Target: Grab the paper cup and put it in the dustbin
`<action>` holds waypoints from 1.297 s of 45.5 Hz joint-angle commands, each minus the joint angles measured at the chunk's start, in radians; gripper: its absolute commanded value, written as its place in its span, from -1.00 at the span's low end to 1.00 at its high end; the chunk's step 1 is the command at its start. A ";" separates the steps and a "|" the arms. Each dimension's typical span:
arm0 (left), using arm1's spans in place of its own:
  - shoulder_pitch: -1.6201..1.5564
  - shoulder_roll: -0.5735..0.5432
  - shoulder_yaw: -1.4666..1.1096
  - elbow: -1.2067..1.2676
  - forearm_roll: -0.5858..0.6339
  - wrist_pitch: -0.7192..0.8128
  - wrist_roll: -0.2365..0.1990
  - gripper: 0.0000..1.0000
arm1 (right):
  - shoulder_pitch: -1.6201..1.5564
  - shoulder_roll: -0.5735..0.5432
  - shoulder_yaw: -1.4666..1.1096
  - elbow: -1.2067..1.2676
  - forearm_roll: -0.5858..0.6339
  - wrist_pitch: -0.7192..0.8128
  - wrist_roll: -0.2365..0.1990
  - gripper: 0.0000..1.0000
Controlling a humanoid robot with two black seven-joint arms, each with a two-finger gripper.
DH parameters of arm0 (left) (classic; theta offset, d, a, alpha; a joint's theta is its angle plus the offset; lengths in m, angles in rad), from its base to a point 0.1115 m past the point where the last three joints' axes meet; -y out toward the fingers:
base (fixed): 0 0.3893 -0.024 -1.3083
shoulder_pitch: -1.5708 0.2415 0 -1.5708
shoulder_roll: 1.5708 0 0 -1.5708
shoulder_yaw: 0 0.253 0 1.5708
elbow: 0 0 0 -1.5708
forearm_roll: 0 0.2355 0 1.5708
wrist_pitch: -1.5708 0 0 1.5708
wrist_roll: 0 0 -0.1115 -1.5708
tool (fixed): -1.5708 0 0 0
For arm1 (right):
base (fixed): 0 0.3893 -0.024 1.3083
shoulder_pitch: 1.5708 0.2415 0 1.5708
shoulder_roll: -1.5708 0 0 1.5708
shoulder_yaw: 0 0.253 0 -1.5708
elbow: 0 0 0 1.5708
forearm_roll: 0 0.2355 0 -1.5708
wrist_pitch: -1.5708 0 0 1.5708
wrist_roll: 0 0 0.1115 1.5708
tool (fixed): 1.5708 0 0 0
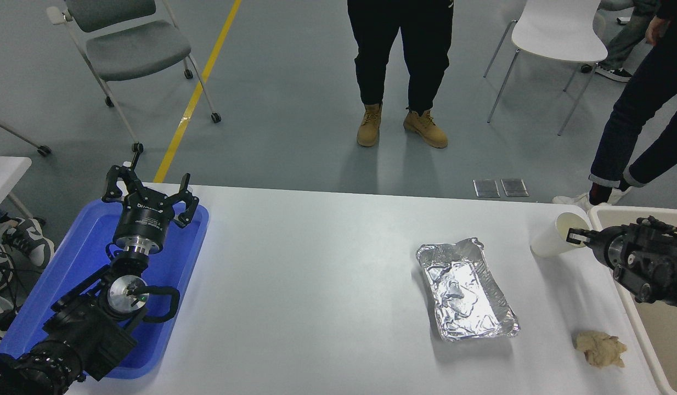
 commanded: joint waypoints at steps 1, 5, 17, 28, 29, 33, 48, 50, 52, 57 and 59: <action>0.000 0.001 0.000 0.001 0.000 0.000 0.000 1.00 | -0.001 0.002 0.026 0.012 0.001 0.037 0.007 -1.00; 0.000 -0.001 0.000 0.001 0.000 0.000 0.000 1.00 | -0.001 -0.001 0.033 0.024 -0.001 0.044 0.015 -1.00; 0.000 0.001 0.000 0.001 0.000 0.000 0.000 1.00 | 0.044 -0.024 0.042 0.053 0.001 0.084 0.050 -1.00; 0.000 0.001 0.000 0.000 0.000 0.000 0.000 1.00 | 0.162 -0.096 0.031 0.136 0.001 0.147 0.052 -1.00; 0.000 0.001 0.000 0.001 0.000 0.000 0.000 1.00 | 0.174 -0.107 0.028 0.145 -0.001 0.153 0.052 -1.00; 0.000 0.001 0.000 0.000 0.000 0.000 0.000 1.00 | 0.220 -0.163 0.025 0.193 -0.013 0.188 0.052 -1.00; 0.000 0.001 0.000 0.000 0.000 -0.002 0.000 1.00 | 0.538 -0.323 -0.203 0.403 -0.027 0.291 0.053 -1.00; 0.000 -0.001 0.000 0.000 0.000 -0.002 0.002 1.00 | 0.593 -0.331 -0.249 0.423 -0.028 0.304 0.055 -1.00; 0.000 0.001 0.000 0.000 0.000 -0.002 0.000 1.00 | 0.645 -0.335 -0.297 0.444 -0.028 0.316 0.058 -1.00; 0.002 0.001 -0.002 0.000 0.000 -0.002 0.002 1.00 | 0.780 -0.344 -0.409 0.486 -0.028 0.345 0.072 -1.00; 0.002 0.001 -0.002 0.000 0.000 -0.002 0.002 1.00 | 0.831 -0.344 -0.452 0.507 -0.028 0.357 0.073 -1.00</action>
